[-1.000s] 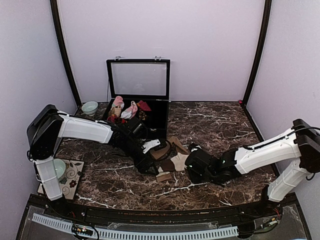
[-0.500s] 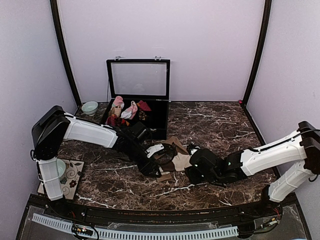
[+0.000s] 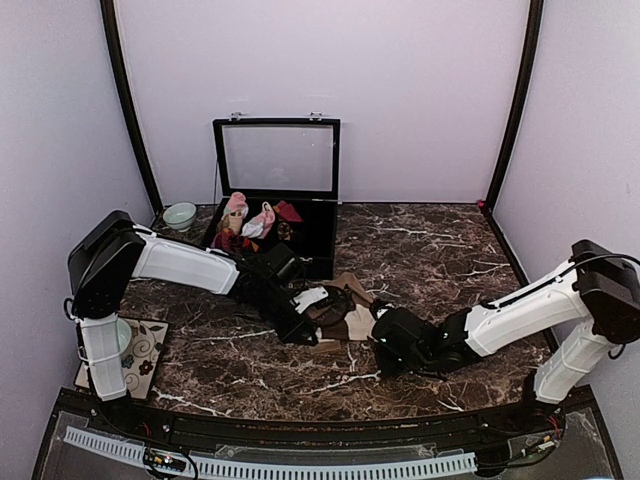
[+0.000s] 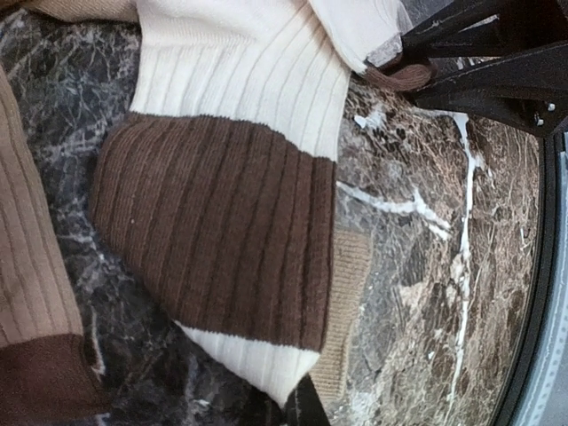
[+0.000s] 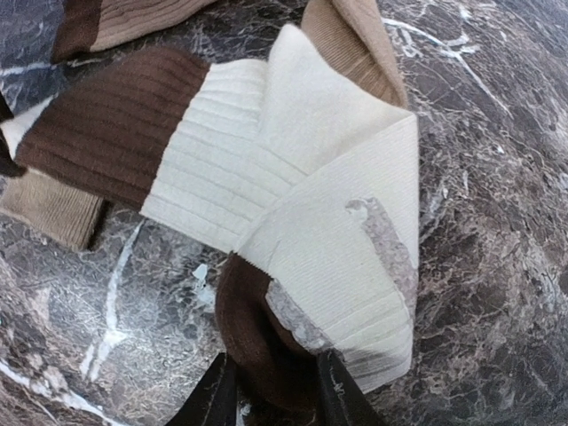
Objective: Roll the socks
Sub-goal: Adjust the sock at the center of the board.
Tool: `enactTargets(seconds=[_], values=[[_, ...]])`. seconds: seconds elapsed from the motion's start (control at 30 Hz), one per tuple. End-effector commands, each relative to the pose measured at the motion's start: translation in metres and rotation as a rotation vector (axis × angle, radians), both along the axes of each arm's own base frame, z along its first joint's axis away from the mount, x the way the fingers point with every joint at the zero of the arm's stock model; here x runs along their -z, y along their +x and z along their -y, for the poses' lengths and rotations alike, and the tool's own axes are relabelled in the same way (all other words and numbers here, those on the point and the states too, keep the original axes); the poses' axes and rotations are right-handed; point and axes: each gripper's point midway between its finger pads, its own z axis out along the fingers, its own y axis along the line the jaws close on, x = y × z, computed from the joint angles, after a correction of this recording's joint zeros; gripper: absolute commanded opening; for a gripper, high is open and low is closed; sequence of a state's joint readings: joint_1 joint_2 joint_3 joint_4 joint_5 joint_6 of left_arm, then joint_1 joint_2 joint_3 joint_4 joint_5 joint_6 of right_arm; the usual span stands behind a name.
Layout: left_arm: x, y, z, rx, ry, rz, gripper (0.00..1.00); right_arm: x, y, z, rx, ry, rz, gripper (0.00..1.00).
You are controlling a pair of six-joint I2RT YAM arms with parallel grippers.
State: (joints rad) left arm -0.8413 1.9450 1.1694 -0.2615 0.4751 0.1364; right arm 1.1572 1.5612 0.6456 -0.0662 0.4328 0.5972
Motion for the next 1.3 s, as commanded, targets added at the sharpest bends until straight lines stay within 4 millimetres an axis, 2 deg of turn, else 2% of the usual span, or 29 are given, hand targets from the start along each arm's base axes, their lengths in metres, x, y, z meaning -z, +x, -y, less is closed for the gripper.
enactTargets(seconds=[0.0, 0.1, 0.23, 0.33, 0.47, 0.6, 0.7, 0.83, 0.93, 1.0, 1.13, 1.17, 1.2, 1.27], values=[[-0.039, 0.015, 0.001, 0.039, -0.009, 0.166, 0.0, -0.003, 0.006, -0.011, 0.0, 0.043, 0.003, 0.23], [-0.063, 0.023, -0.003, 0.073, 0.005, 0.315, 0.0, -0.014, 0.013, -0.011, 0.019, 0.075, 0.015, 0.14], [-0.073, 0.027, -0.016, 0.149, 0.133, 0.551, 0.0, -0.04, 0.024, -0.01, 0.044, 0.163, 0.039, 0.03], [-0.06, 0.019, -0.023, 0.238, 0.243, 0.676, 0.0, -0.054, 0.032, -0.009, 0.057, 0.235, 0.036, 0.0], [-0.034, 0.002, -0.028, 0.362, 0.365, 0.754, 0.0, -0.062, 0.039, -0.007, 0.07, 0.291, 0.014, 0.0], [-0.013, -0.011, -0.029, 0.44, 0.449, 0.761, 0.0, -0.058, 0.047, 0.005, 0.104, 0.257, 0.004, 0.0], [-0.014, -0.015, -0.025, 0.488, 0.473, 0.827, 0.0, -0.056, 0.058, 0.022, 0.148, 0.216, 0.009, 0.0], [-0.025, -0.025, -0.021, 0.548, 0.472, 0.876, 0.09, -0.055, 0.075, 0.048, 0.199, 0.165, 0.018, 0.0], [-0.044, -0.043, -0.011, 0.546, 0.372, 0.807, 0.25, -0.057, 0.091, 0.063, 0.215, 0.135, 0.027, 0.0], [-0.059, -0.054, -0.004, 0.537, 0.301, 0.751, 0.31, -0.056, 0.1, 0.073, 0.231, 0.113, 0.026, 0.0], [-0.081, -0.063, 0.006, 0.496, 0.225, 0.665, 0.32, -0.051, 0.115, 0.094, 0.273, 0.049, 0.028, 0.0], [-0.085, -0.064, 0.006, 0.483, 0.207, 0.639, 0.32, -0.049, 0.118, 0.101, 0.286, 0.015, 0.029, 0.04], [-0.088, -0.062, 0.005, 0.465, 0.195, 0.605, 0.32, -0.05, 0.122, 0.106, 0.297, -0.022, 0.039, 0.13], [-0.095, -0.052, -0.001, 0.405, 0.164, 0.536, 0.33, -0.062, 0.128, 0.109, 0.299, -0.074, 0.08, 0.19]])
